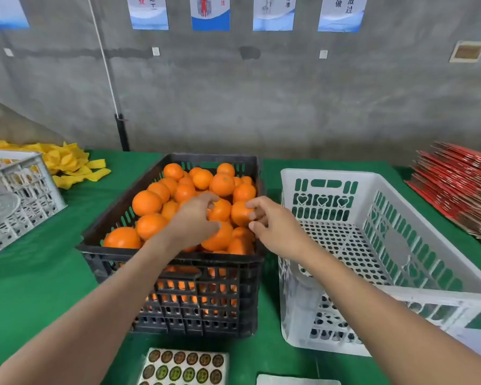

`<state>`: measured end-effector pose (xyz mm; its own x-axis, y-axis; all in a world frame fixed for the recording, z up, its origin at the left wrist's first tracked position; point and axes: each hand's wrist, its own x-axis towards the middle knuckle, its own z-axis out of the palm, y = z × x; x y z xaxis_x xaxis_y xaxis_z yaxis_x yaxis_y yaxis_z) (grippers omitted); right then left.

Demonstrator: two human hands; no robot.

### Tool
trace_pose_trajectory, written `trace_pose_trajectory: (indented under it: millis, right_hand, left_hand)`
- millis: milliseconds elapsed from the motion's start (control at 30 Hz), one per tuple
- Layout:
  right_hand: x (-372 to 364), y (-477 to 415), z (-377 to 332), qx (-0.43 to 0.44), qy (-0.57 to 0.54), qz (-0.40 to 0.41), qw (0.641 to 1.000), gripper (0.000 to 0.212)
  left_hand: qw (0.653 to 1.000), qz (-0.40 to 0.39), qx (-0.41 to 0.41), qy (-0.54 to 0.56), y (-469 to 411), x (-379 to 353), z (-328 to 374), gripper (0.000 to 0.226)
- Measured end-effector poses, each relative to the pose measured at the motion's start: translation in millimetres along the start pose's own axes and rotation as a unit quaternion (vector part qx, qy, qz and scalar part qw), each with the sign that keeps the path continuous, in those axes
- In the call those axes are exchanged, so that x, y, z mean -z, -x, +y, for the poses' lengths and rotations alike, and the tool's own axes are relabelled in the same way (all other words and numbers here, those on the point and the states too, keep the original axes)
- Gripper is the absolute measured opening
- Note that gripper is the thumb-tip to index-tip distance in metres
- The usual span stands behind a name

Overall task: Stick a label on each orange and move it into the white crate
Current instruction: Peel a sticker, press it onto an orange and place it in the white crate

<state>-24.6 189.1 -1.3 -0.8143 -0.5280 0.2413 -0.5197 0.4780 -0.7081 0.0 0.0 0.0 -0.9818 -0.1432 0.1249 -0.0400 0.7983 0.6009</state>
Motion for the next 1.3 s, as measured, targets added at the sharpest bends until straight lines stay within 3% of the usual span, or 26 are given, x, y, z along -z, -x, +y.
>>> trace_pose_trajectory:
  millis: [100,200,300,467,533,633,767,867,933,1000,1067,1100,1167,1300]
  right_hand:
    - [-3.7,-7.7,5.2,-0.028,0.025,-0.010,0.999,0.035]
    - [-8.2,-11.2,10.5,-0.044,0.042,-0.016,0.998,0.034]
    - [-12.7,-10.8,13.7,-0.040,0.050,-0.002,0.998,0.034]
    - [-18.6,-1.5,13.4,-0.030,0.035,0.040,0.998,0.028]
    - [-18.4,2.5,13.8,-0.032,0.022,0.052,0.998,0.024]
    - [-14.8,12.3,11.6,-0.043,-0.055,0.077,0.995,0.021]
    - [-7.2,53.4,13.4,0.001,-0.120,0.170,0.978,0.018]
    - [-13.4,105.6,36.2,0.005,-0.133,0.191,0.972,0.023]
    - [-24.9,136.7,65.0,-0.052,-0.091,0.113,0.988,0.021]
    - [-40.7,159.3,99.5,-0.149,0.025,-0.068,0.986,0.009]
    - [-59.9,174.4,129.8,-0.234,0.147,-0.219,0.936,0.041]
    - [-68.2,179.2,138.9,-0.251,0.180,-0.258,0.915,0.056]
    - [-80.9,180.6,148.6,-0.247,0.213,-0.252,0.911,0.064]
    - [-87.5,177.7,160.6,-0.225,0.217,-0.170,0.934,0.044]
  left_hand:
    - [0.973,-0.155,0.036,-0.167,-22.1,-11.6,-3.6,0.080]
    - [0.953,-0.217,0.036,-0.206,-37.4,-21.6,-10.7,0.087]
    - [0.957,-0.209,0.021,-0.200,-46.5,-23.4,-21.7,0.085]
    - [0.978,-0.112,0.014,-0.176,-44.8,-27.5,-29.0,0.077]
    - [0.993,-0.032,0.013,-0.110,-42.6,-26.4,-24.5,0.075]
    - [0.987,0.084,0.051,0.128,-33.0,-17.4,-10.8,0.068]
    - [0.918,0.037,0.025,0.393,6.8,-8.9,15.9,0.052]
    - [0.885,-0.031,-0.041,0.462,48.4,-10.6,25.7,0.052]
    - [0.883,-0.063,-0.060,0.462,70.0,-20.4,25.6,0.055]
    - [0.884,-0.079,-0.036,0.459,87.2,-38.2,25.0,0.058]
    - [0.891,-0.099,-0.011,0.443,101.5,-61.4,25.5,0.058]
    - [0.895,-0.110,0.003,0.432,108.1,-74.0,26.8,0.060]
    - [0.892,-0.137,0.045,0.429,119.8,-98.9,27.0,0.067]
    - [0.850,-0.191,0.156,0.466,136.5,-137.4,17.0,0.083]
